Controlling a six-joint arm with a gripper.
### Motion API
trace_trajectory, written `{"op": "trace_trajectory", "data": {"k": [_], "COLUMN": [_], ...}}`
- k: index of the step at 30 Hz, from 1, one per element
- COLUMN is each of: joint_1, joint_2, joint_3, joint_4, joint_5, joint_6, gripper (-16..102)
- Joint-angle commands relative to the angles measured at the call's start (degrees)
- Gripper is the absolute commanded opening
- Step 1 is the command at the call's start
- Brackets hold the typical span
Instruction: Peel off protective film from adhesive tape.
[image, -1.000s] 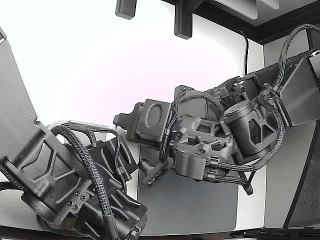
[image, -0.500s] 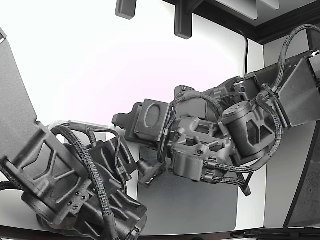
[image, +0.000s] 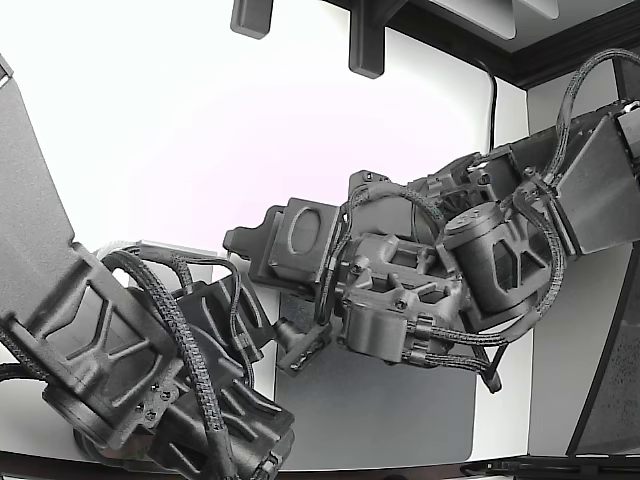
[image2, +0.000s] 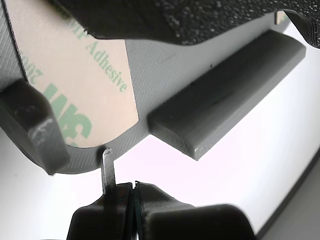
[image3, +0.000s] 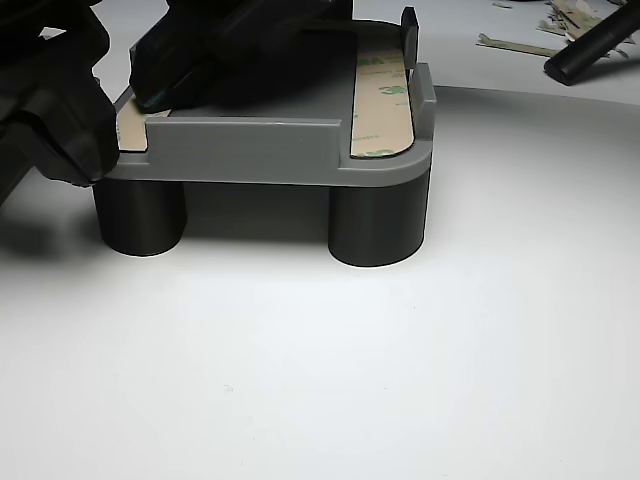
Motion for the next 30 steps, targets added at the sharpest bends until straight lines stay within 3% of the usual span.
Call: {"op": "trace_trajectory", "data": {"k": [1,30], "joint_1": [-0.35,-0.26], "joint_2": [0.7,-0.18], "joint_3": [-1.93,-2.81], "joint_4": [-0.18,0.53], "joint_5": [0.09,0.0], "joint_6": [0.26,0.97], "gripper": [-11,-11]}}
